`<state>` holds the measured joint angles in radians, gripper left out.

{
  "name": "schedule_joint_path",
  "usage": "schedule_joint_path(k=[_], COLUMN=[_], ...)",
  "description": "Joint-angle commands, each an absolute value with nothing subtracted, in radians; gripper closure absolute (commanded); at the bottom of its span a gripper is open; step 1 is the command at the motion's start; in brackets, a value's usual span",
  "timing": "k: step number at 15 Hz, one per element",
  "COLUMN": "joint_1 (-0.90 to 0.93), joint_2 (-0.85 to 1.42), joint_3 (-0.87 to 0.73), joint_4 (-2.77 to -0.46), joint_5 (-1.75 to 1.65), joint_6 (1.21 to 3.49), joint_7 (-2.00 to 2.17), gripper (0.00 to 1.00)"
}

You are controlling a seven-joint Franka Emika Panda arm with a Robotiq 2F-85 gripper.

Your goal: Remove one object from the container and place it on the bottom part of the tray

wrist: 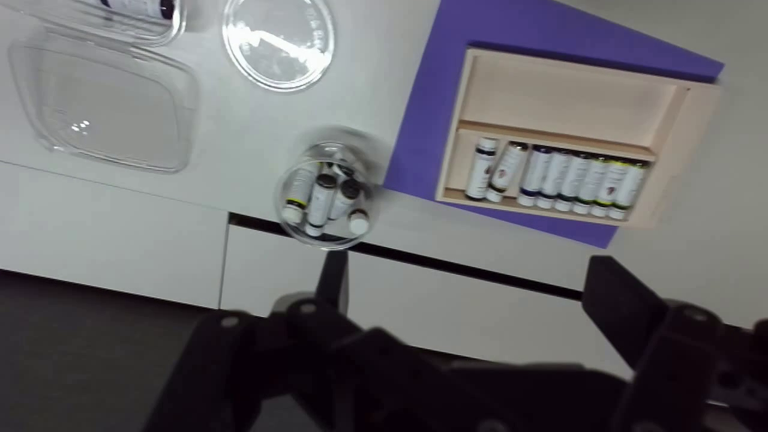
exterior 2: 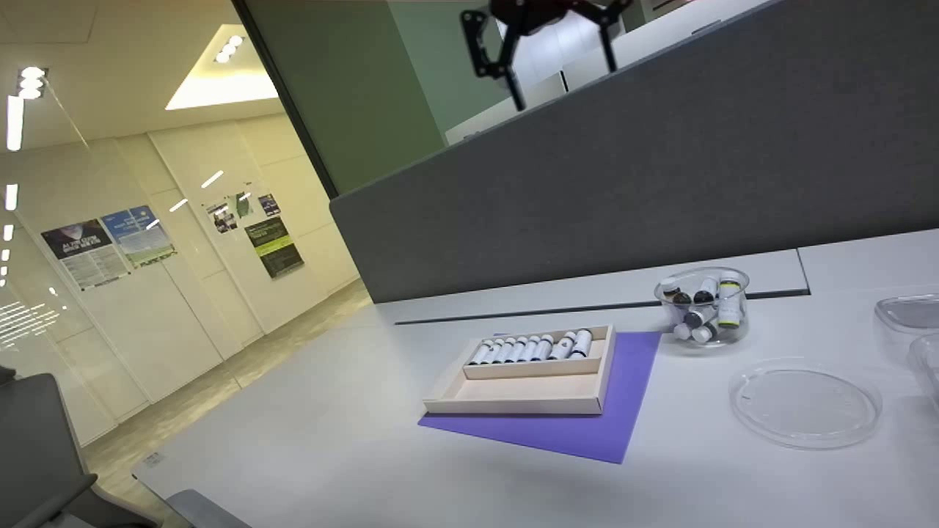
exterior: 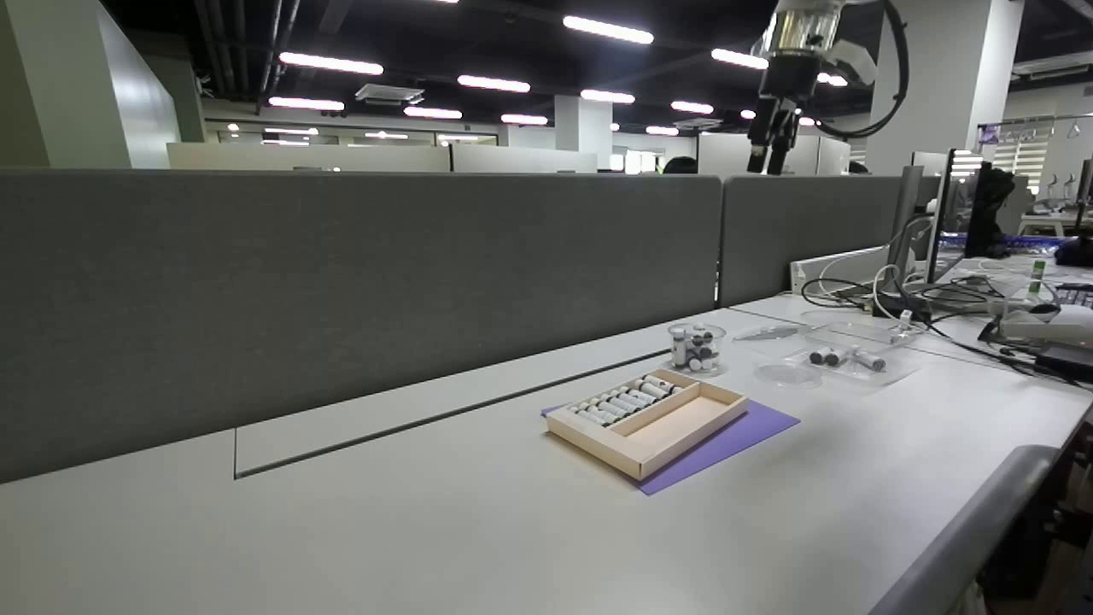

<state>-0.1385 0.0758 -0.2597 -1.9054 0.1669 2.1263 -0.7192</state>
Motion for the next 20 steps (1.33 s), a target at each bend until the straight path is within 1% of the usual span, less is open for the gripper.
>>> schedule_joint_path(k=[1, 4, 7, 8, 11, 18, 20], joint_1=[-0.228, -0.299, -0.34, -0.341, -0.36, -0.359, -0.356], joint_2=[0.278, 0.4, 0.467, 0.414, 0.453, 0.455, 0.503], joint_3=[-0.241, -0.209, -0.198, -0.178, -0.174, -0.17, -0.169], joint_4=[-1.69, -1.53, -1.432, -1.534, -1.473, -1.467, -1.42], joint_5=[0.212, 0.259, 0.238, 0.23, 0.228, 0.229, 0.222], joint_6=[2.118, 2.018, 1.952, 2.012, 1.984, 1.982, 1.981], joint_7=[-0.757, -0.699, -0.61, -0.676, -0.645, -0.635, -0.603], gripper=[0.0, 0.0, 0.0, 0.0, 0.0, 0.0, 0.0])
